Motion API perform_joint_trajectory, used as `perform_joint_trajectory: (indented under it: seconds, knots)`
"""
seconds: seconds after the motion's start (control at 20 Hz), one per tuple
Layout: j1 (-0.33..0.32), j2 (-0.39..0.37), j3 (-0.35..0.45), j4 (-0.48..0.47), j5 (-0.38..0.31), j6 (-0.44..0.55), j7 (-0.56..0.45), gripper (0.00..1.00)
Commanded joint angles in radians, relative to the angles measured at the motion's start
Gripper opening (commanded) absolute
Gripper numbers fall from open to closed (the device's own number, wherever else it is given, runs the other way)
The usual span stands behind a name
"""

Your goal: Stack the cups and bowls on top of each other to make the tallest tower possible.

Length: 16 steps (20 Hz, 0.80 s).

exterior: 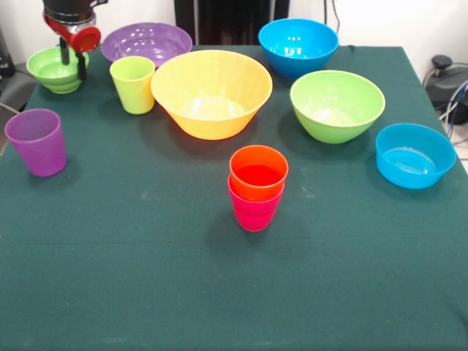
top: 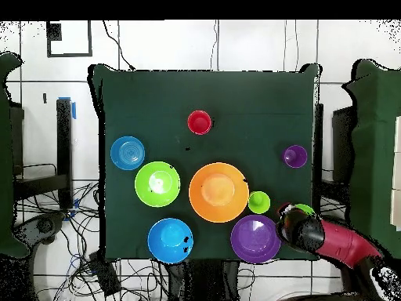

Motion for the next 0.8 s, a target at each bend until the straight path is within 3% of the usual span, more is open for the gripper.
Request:
perform_joint_trajectory:
  seconds: [0.05,0.8]
  knots:
    - [-0.001,0.055,0.108,-0.082,-0.082,0.011,-0.135,1.00]
    - [-0.022,0.131,0.125,-0.113,-0.162,-0.079,-0.085,1.00]
